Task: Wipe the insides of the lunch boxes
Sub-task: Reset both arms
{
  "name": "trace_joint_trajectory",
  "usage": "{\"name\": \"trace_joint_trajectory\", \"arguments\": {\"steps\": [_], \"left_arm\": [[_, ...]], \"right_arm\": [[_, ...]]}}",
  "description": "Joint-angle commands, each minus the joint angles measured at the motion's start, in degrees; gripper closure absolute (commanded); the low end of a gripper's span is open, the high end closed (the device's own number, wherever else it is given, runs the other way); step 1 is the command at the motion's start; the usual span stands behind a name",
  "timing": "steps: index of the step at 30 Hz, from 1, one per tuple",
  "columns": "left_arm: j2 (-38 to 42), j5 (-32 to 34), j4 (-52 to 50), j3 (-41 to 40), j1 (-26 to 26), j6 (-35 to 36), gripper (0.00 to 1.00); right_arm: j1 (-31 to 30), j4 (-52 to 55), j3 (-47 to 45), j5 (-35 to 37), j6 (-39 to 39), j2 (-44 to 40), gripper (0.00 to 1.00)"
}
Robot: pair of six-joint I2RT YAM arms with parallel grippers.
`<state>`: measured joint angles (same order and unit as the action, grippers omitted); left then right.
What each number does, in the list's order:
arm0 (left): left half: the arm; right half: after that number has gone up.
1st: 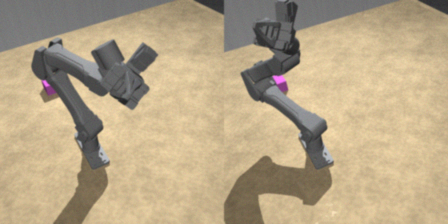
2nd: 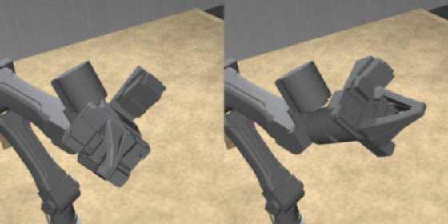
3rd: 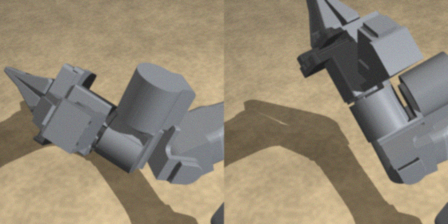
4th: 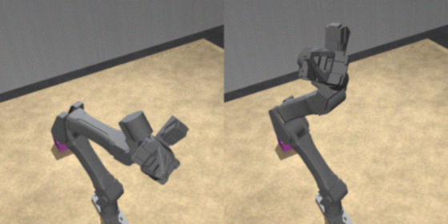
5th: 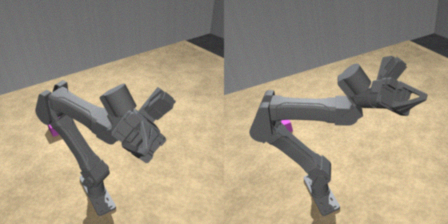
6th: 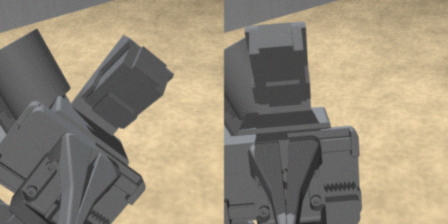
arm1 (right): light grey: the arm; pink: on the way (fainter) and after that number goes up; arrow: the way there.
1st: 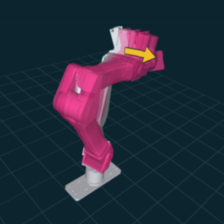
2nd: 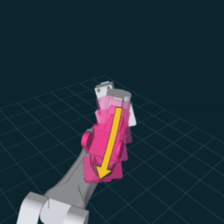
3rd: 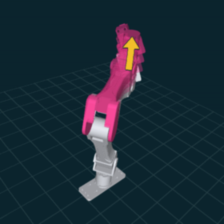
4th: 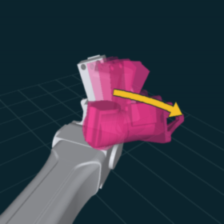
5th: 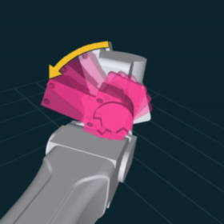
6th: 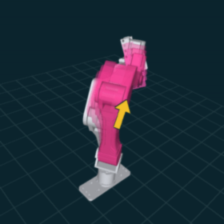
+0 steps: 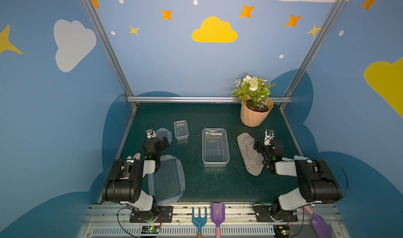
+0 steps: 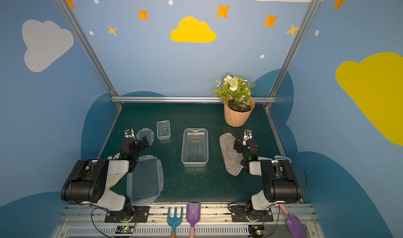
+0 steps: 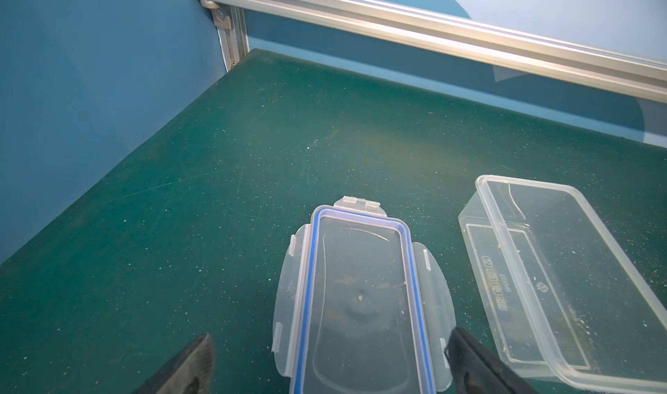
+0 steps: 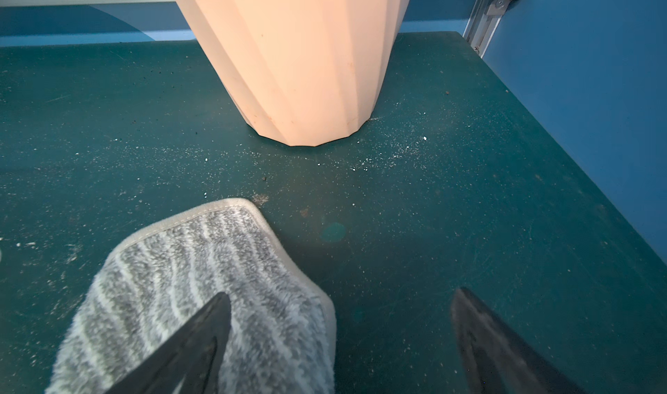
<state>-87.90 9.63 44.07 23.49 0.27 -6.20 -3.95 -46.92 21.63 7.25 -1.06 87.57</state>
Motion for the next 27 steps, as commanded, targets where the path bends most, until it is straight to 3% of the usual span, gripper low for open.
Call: {"name": "trace_joint_trajectory", "arguments": {"steps": [1,27], "left_arm": [[0.6,-0.3,-0.1,-0.1,0.2,0.7,0.00],[0.5,0.0,-0.1,0.0,0.0,0.9,0.00]], "right_arm": [[0.2,0.1,1.1,-0.5,-0.1,-0.6,0.07],[0.2,0.1,1.1,-0.5,0.0,-0.6,0.07]]}}
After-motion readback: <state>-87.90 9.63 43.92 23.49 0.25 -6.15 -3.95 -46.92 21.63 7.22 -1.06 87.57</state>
